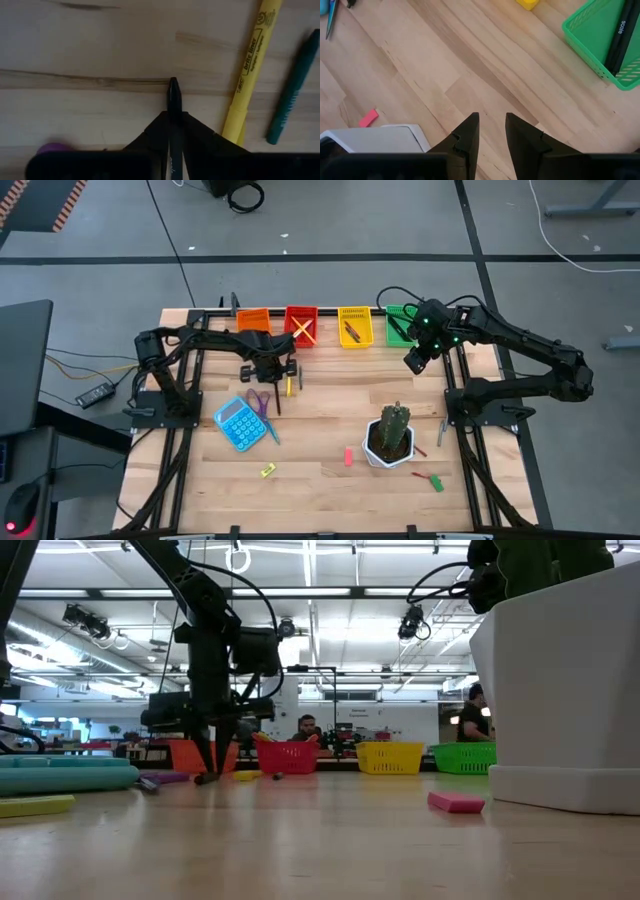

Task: Sort crayons/erasers/pens/pencils in bins
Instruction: Put the black pen into the green bin

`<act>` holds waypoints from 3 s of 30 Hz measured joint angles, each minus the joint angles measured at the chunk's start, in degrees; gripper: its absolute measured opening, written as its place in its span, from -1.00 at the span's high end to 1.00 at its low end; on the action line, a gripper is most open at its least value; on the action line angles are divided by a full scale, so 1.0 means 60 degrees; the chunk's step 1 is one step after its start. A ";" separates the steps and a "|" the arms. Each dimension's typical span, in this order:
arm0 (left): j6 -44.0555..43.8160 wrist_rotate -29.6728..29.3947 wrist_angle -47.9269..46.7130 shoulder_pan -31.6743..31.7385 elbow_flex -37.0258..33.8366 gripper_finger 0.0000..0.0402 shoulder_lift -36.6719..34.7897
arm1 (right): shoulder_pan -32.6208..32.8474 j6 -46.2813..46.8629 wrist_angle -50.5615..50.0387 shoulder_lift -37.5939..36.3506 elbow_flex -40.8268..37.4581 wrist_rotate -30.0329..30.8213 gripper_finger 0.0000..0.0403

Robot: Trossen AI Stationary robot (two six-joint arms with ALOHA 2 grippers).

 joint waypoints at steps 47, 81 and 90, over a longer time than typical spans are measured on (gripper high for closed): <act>-0.0201 -0.0435 0.0280 -0.0707 0.0200 0.70 0.0302 | 0.0004 0.0011 -0.0004 0.0000 0.0004 0.0000 0.49; -0.0960 -0.0557 -0.0350 -0.2471 0.1763 0.02 0.0956 | 0.0006 -0.0244 0.0237 0.0000 0.0004 0.0142 0.49; -0.1706 -0.0714 -0.0336 -0.3056 0.1792 0.06 0.1490 | 0.0011 -0.0314 0.0164 0.0000 0.0004 -0.0009 0.49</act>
